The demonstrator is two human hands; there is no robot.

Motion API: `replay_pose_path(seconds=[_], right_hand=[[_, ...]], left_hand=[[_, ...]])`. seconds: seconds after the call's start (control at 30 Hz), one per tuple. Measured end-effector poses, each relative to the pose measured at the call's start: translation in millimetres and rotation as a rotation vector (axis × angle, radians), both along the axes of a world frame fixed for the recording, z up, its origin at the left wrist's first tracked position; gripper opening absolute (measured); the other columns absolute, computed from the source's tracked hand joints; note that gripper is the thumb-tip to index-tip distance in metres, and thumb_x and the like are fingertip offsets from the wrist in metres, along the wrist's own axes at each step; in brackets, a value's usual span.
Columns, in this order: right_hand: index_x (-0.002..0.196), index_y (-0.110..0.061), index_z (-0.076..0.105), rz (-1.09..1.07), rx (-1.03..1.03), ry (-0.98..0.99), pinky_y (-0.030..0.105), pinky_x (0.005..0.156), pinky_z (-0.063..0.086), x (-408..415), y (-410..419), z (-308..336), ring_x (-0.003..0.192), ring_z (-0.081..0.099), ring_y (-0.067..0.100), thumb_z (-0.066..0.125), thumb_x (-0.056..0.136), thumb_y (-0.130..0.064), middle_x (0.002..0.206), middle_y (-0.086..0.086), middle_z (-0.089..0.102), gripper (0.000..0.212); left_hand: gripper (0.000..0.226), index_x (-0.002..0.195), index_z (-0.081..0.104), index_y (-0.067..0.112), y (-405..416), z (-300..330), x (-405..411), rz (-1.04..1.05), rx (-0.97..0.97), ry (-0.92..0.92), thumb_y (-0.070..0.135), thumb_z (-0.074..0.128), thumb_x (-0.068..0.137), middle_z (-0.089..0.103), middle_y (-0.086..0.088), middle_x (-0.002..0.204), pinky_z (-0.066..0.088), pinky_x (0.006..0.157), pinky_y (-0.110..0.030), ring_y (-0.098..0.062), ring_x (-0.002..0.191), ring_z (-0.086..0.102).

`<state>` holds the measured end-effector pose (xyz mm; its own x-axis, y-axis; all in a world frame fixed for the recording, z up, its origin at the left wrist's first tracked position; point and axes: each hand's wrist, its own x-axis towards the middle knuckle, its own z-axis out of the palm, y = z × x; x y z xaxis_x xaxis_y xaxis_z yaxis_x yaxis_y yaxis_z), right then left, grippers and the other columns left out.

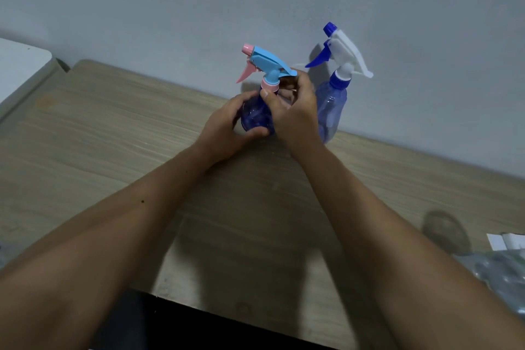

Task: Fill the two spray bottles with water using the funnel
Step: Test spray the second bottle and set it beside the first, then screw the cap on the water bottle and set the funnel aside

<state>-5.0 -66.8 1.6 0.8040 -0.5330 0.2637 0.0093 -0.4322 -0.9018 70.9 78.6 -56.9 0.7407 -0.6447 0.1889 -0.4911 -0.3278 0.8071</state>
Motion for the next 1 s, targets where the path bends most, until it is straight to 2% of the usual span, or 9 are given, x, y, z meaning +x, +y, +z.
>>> replay_pose_path(seconds=[0.1,0.17,0.27,0.33,0.4,0.5,0.57,0.8,1.0], right_hand=[[0.137,0.0,0.053,0.023,0.083,0.018,0.008,0.091,0.052,-4.8,3.2,6.0,0.102,0.066,-0.008,0.074,0.096,-0.007,0.124,0.002,0.068,0.046],[0.14,-0.002,0.051,0.048,0.145,0.032,0.011,0.097,0.053,-10.1,4.8,9.3,0.117,0.066,0.006,0.074,0.096,-0.007,0.135,0.008,0.066,0.05],[0.145,-0.002,0.049,0.063,0.225,0.044,0.03,0.11,0.053,-25.0,9.4,8.9,0.137,0.057,0.021,0.074,0.095,-0.002,0.146,0.012,0.058,0.056],[0.147,-0.004,0.049,0.069,0.23,0.068,0.031,0.108,0.054,-40.3,12.4,6.5,0.134,0.058,0.019,0.074,0.095,-0.004,0.145,0.008,0.058,0.057],[0.144,-0.005,0.052,0.068,0.216,0.075,0.02,0.1,0.056,-58.2,14.6,3.9,0.124,0.061,0.013,0.073,0.096,-0.005,0.137,0.003,0.061,0.052],[0.136,-0.002,0.059,0.046,0.176,0.06,0.01,0.091,0.053,-86.9,19.5,-1.4,0.119,0.064,0.013,0.074,0.095,-0.003,0.129,0.004,0.064,0.044],[0.134,-0.002,0.061,0.056,0.139,0.061,0.008,0.092,0.051,-107.2,25.0,-3.3,0.123,0.064,0.016,0.075,0.094,-0.002,0.13,0.007,0.064,0.043],[0.127,-0.005,0.067,0.056,0.188,0.065,0.007,0.09,0.049,-186.9,36.7,0.9,0.119,0.066,0.019,0.077,0.092,-0.003,0.128,0.01,0.068,0.037],[0.119,-0.004,0.068,-0.016,0.268,0.071,0.012,0.083,0.054,-269.6,38.8,-1.3,0.102,0.068,0.014,0.076,0.09,0.003,0.118,0.008,0.07,0.03]], left_hand=[[0.109,0.164,0.026,0.027,0.1,3.4,-2.7,0.049,-0.035,0.127,0.039,0.092,0.078,0.04,0.005,0.166,0.045,0.119,-0.037,-0.013,0.149,0.044],[0.115,0.164,0.027,0.024,1.2,2.2,-7.9,0.112,-0.042,0.147,0.043,0.095,0.072,0.04,0.004,0.166,0.045,0.119,-0.036,-0.012,0.148,0.044],[0.114,0.161,0.032,0.019,4.8,0.1,-24.5,0.178,-0.029,0.134,0.042,0.096,0.07,0.045,0.001,0.162,0.044,0.119,-0.035,-0.014,0.146,0.046],[0.108,0.158,0.035,0.02,8.4,0.0,-37.6,0.174,-0.05,0.128,0.039,0.097,0.071,0.048,0.0,0.16,0.044,0.119,-0.037,-0.014,0.144,0.049],[0.108,0.157,0.037,0.019,13.5,-1.2,-49.5,0.179,-0.097,0.159,0.041,0.097,0.07,0.049,0.0,0.159,0.044,0.12,-0.041,-0.014,0.144,0.049],[0.131,0.163,0.026,0.023,22.2,-4.4,-69.7,0.276,-0.146,0.254,0.067,0.093,0.06,0.036,-0.002,0.168,0.038,0.124,-0.042,-0.014,0.152,0.038],[0.138,0.165,0.018,0.025,28.9,-6.9,-82.3,0.342,-0.158,0.29,0.074,0.089,0.057,0.027,-0.004,0.172,0.032,0.127,-0.042,-0.015,0.156,0.03],[0.126,0.165,0.02,0.02,47.7,-11.9,-142.5,0.399,-0.155,0.297,0.062,0.087,0.067,0.032,-0.007,0.169,0.033,0.127,-0.04,-0.014,0.154,0.034],[0.107,0.16,0.035,0.017,45.5,-7.5,-226.2,0.247,-0.155,0.323,0.044,0.092,0.074,0.045,-0.006,0.162,0.039,0.121,-0.033,-0.011,0.147,0.045]])
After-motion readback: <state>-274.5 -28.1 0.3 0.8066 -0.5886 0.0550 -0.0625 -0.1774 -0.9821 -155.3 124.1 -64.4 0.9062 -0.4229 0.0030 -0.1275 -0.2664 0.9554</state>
